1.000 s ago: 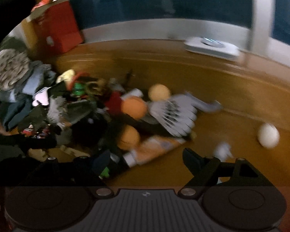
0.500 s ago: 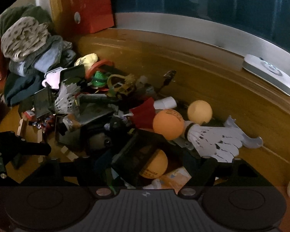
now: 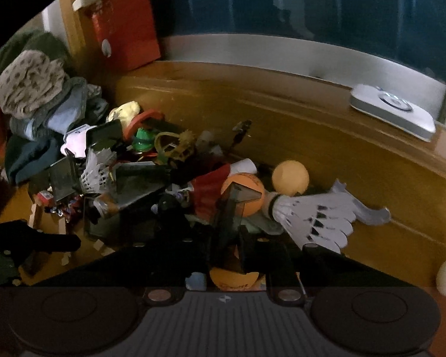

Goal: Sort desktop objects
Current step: 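Grasp the dark square case with the right tool while the left tool grasps the beige notched wooden strip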

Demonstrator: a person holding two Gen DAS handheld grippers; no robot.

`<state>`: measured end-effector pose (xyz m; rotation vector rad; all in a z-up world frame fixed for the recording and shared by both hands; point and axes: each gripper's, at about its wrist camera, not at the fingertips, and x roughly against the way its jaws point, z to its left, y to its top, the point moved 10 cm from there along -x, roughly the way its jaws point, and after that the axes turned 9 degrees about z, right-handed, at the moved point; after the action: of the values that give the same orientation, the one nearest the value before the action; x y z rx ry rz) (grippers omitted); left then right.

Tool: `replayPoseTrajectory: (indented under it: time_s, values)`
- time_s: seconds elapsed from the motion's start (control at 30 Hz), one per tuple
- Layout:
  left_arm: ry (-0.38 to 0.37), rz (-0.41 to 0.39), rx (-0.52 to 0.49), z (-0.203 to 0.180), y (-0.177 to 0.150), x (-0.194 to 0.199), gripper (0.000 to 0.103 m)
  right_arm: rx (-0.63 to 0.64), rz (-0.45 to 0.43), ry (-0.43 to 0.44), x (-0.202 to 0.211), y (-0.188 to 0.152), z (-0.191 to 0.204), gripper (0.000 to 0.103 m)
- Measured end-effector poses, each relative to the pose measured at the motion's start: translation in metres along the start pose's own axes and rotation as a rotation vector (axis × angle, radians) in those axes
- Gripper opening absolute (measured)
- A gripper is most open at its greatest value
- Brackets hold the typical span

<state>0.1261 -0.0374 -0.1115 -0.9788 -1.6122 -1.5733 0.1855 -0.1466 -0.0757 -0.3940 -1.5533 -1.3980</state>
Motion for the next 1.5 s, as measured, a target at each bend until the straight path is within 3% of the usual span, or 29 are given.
replayPoseTrajectory:
  time_s: [0.23, 0.43, 0.63, 0.9, 1.5]
  values:
    - [-0.004, 0.001, 0.106, 0.014, 0.002, -0.008, 0.102, -0.078, -0.008, 0.015, 0.02, -0.017, -0.014, 0.018]
    - [0.01, -0.02, 0.071, 0.001, 0.006, -0.011, 0.096, -0.145, -0.015, 0.028, 0.038, -0.032, -0.027, 0.018]
    - [0.071, -0.061, 0.019, -0.004, 0.006, -0.012, 0.077, -0.181, -0.019, 0.034, 0.047, -0.041, -0.032, 0.018]
    - [0.021, -0.07, 0.051, -0.002, 0.006, -0.004, 0.076, -0.189, -0.021, 0.034, 0.051, -0.045, -0.031, 0.018]
    - [-0.108, -0.158, -0.101, -0.046, 0.011, 0.045, 0.076, -0.267, -0.088, -0.038, 0.096, -0.074, -0.029, 0.018]
